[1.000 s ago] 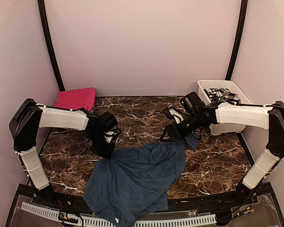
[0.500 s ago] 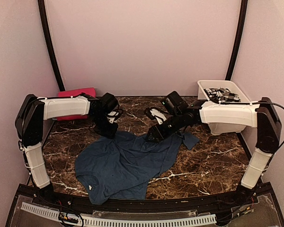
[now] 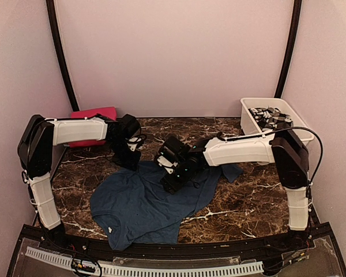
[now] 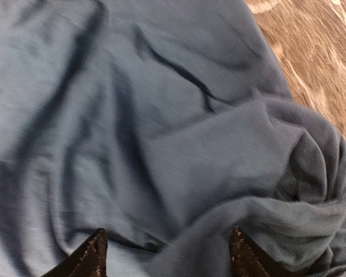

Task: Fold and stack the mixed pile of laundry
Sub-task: Pick up the crumpled T-shirt from the center of the board.

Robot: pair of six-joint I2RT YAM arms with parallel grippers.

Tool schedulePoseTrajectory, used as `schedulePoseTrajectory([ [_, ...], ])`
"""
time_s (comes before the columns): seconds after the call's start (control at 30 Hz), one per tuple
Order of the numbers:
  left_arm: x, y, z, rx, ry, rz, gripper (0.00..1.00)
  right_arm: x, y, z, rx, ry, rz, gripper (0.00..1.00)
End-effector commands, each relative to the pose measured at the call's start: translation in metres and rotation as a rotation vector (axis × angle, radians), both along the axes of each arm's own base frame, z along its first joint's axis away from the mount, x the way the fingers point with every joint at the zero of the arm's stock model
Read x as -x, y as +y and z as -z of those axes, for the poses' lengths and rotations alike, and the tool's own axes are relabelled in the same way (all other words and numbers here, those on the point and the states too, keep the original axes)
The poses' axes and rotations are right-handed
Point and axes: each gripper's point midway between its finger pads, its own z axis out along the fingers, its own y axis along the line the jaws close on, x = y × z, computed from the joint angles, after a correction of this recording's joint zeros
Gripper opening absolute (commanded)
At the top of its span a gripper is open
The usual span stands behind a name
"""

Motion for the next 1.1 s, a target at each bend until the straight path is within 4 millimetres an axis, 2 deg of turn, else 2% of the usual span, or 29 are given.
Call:
schedulePoseTrajectory([
  [0.0, 0.004, 0.008, -0.008, 0.004, 0.004, -0.007, 0.07, -0.02, -0.027, 0.0, 0.135, -0.102, 0.084, 0.59],
  [0.1, 0.002, 0.011, -0.009, 0.001, -0.001, -0.012, 0.07, -0.026, -0.039, -0.001, 0.188, -0.139, 0.105, 0.45],
  [0.27, -0.002, 0.016, -0.009, -0.01, -0.009, -0.021, 0.06, -0.03, -0.049, -0.019, 0.186, -0.179, 0.115, 0.22],
  [0.37, -0.006, 0.025, -0.008, -0.02, -0.013, -0.041, 0.05, -0.037, -0.056, -0.034, 0.154, -0.19, 0.124, 0.0],
  [0.43, -0.015, 0.034, -0.01, -0.024, -0.03, -0.068, 0.01, -0.046, -0.064, -0.052, 0.107, -0.201, 0.144, 0.0],
  [0.5, -0.032, 0.045, -0.023, -0.012, -0.069, -0.119, 0.0, -0.061, -0.074, -0.072, 0.047, -0.208, 0.174, 0.0],
  [0.57, -0.055, 0.052, -0.049, 0.015, -0.141, -0.151, 0.0, -0.082, -0.088, -0.101, -0.028, -0.228, 0.219, 0.0],
  [0.6, -0.068, 0.051, -0.072, 0.032, -0.202, -0.147, 0.0, -0.09, -0.094, -0.119, -0.074, -0.242, 0.236, 0.0],
  [0.63, -0.078, 0.057, -0.084, 0.006, -0.247, -0.157, 0.0, -0.1, -0.102, -0.138, -0.118, -0.261, 0.257, 0.0],
  [0.67, -0.089, 0.059, -0.111, -0.004, -0.315, -0.145, 0.0, -0.107, -0.11, -0.158, -0.164, -0.283, 0.273, 0.0],
  [0.77, -0.097, 0.059, -0.159, -0.005, -0.415, -0.106, 0.0, -0.122, -0.141, -0.207, -0.265, -0.346, 0.321, 0.0],
  [0.8, -0.09, 0.057, -0.17, 0.003, -0.429, -0.079, 0.0, -0.122, -0.151, -0.218, -0.282, -0.357, 0.335, 0.0],
  [0.83, -0.081, 0.055, -0.167, -0.007, -0.421, -0.061, 0.0, -0.12, -0.162, -0.226, -0.292, -0.368, 0.35, 0.0],
  [0.87, -0.069, 0.047, -0.177, -0.011, -0.455, -0.021, 0.0, -0.118, -0.175, -0.231, -0.299, -0.377, 0.374, 0.0],
  [0.9, -0.053, 0.045, -0.157, -0.043, -0.424, 0.014, 0.0, -0.114, -0.185, -0.234, -0.311, -0.379, 0.389, 0.0],
  [0.93, -0.034, 0.028, -0.164, -0.043, -0.466, 0.083, 0.0, -0.107, -0.194, -0.237, -0.332, -0.378, 0.404, 0.0],
  [0.97, -0.013, 0.026, -0.135, -0.077, -0.412, 0.137, 0.0, -0.102, -0.203, -0.236, -0.35, -0.37, 0.419, 0.0],
  [1.0, 0.01, 0.006, -0.134, -0.05, -0.414, 0.211, 0.0, -0.095, -0.21, -0.237, -0.37, -0.368, 0.433, 0.0],
  [1.03, 0.034, 0.005, -0.108, -0.065, -0.345, 0.262, 0.0, -0.09, -0.218, -0.232, -0.378, -0.362, 0.45, 0.0],
  [1.07, 0.063, -0.013, -0.102, -0.02, -0.306, 0.344, 0.0, -0.085, -0.226, -0.227, -0.372, -0.354, 0.468, 0.0],
])
